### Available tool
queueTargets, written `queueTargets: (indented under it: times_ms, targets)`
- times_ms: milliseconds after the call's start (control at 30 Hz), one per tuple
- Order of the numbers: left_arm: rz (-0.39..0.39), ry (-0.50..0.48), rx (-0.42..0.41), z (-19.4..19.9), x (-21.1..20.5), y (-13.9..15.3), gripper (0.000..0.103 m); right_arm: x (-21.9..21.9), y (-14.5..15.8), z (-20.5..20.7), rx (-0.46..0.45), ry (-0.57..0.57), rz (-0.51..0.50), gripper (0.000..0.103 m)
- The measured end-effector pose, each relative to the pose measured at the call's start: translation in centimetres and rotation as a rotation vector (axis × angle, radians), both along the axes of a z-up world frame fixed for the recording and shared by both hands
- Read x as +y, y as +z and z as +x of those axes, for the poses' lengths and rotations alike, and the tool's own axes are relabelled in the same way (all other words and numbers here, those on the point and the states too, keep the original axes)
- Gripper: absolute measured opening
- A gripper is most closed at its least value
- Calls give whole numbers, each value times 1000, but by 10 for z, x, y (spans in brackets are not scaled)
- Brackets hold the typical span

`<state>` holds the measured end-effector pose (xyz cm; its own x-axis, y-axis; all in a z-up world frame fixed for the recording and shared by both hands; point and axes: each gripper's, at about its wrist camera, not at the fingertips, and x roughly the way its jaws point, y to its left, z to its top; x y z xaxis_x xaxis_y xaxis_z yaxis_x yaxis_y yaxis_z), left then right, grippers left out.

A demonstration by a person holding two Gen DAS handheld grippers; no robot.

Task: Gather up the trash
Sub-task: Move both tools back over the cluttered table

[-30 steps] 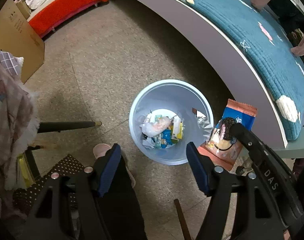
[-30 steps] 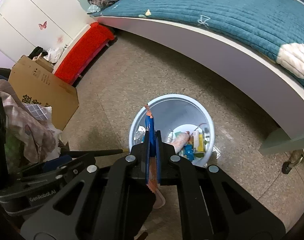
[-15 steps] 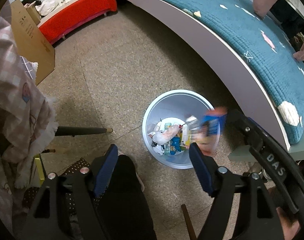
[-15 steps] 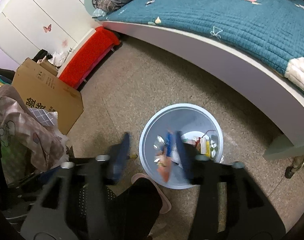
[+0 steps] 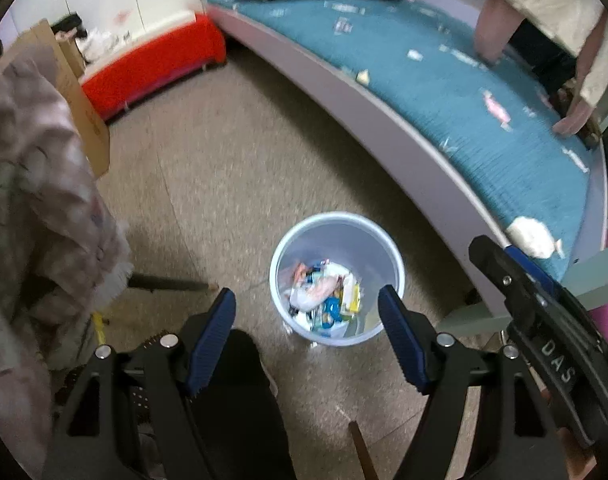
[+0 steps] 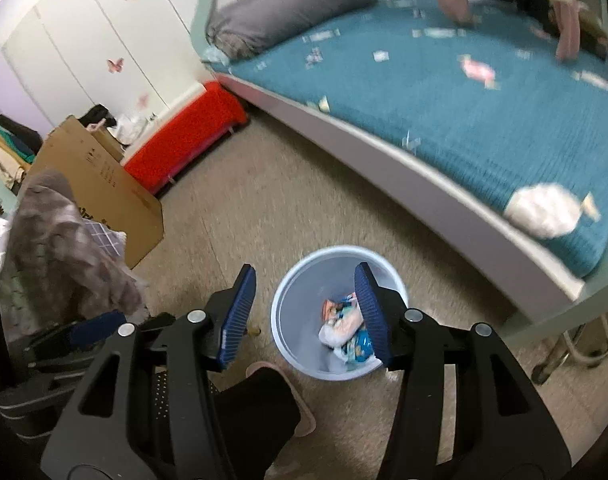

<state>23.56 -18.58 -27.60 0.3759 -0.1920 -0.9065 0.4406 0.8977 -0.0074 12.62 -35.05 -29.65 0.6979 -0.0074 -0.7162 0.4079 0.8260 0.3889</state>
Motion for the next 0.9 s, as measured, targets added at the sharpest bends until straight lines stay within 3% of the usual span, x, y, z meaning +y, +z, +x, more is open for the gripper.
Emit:
queueTargets:
  times_ms: [233, 433, 633, 900]
  targets:
    - [-77, 30, -226, -37, 19, 84, 72, 12, 72, -31, -150, 39, -52, 55]
    - [-111, 63, -368, -67, 51, 146, 75, 43, 128, -49, -253, 87, -74, 58]
    - [-110, 131, -445, -82, 115, 188, 75, 100, 176, -44, -331, 217, -97, 60]
    - [-83, 290, -486, -78, 230, 214, 76, 206, 209, -3, -366, 453, -113, 61]
